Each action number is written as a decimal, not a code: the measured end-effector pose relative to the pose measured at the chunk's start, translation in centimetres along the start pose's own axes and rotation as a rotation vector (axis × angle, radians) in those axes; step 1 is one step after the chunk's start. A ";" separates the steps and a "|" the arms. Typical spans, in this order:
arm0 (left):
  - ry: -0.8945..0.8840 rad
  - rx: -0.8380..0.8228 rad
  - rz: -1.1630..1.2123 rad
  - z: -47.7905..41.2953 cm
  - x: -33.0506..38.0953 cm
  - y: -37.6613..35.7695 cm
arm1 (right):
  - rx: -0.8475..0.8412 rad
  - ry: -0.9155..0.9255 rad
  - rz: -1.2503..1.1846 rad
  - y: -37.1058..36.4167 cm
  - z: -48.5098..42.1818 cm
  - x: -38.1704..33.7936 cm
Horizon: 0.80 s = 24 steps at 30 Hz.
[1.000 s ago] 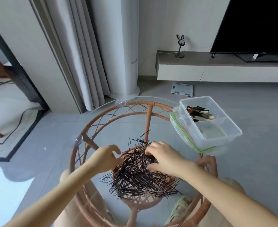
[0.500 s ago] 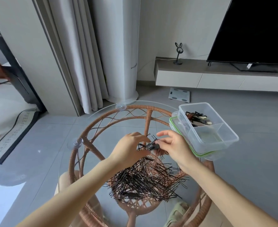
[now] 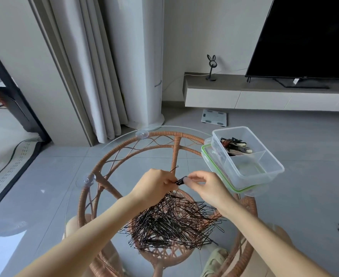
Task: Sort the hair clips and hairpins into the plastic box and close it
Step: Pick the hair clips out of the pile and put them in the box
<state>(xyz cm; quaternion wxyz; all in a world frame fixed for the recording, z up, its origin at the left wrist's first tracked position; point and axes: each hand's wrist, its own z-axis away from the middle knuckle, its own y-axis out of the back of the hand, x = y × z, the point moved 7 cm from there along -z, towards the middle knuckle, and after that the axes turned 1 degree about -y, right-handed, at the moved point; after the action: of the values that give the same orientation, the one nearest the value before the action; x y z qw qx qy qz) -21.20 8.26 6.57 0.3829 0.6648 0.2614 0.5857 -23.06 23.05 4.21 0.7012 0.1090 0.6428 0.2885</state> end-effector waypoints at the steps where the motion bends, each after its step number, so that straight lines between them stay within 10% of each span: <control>1: -0.004 -0.004 0.002 -0.1 0.0 0.0 | 0.004 0.023 0.070 0.1 0.0 -0.2; 12: -0.023 -0.047 0.195 -1.6 0.8 0.4 | -0.047 0.016 -0.301 2.5 -0.8 -1.7; 17: 0.004 0.015 0.213 -3.1 -0.2 1.1 | 0.322 -0.006 -0.477 10.4 -2.9 -0.9; 24: 0.094 0.155 0.092 -3.6 -3.3 1.6 | 0.683 -0.111 0.063 17.5 -5.9 0.9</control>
<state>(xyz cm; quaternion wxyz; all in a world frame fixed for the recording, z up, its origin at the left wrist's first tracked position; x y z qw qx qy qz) -25.46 5.40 6.04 0.2902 0.6754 0.2930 0.6113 -33.37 36.43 11.72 0.6489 0.3728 0.6594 0.0720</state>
